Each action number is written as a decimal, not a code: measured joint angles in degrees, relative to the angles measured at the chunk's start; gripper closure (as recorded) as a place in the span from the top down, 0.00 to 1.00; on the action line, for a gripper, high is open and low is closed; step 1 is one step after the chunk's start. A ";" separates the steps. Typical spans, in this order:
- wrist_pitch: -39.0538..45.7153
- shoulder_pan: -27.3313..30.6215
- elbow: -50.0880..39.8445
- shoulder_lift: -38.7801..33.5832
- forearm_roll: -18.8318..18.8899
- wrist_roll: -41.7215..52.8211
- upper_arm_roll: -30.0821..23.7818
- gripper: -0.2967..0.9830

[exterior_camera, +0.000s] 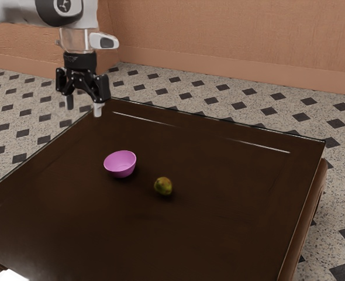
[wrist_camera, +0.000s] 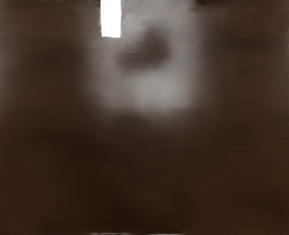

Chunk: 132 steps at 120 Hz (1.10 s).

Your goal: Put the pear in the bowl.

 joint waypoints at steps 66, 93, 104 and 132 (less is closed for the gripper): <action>21.40 -2.07 -6.73 14.35 -1.03 -1.18 0.68 0.77; 27.25 -5.33 -1.44 23.48 -0.05 -0.43 0.24 0.77; 28.70 -5.59 -1.44 26.91 -0.66 -0.31 -0.38 0.77; 35.61 -5.15 -3.46 28.95 -2.19 -0.15 -1.63 0.77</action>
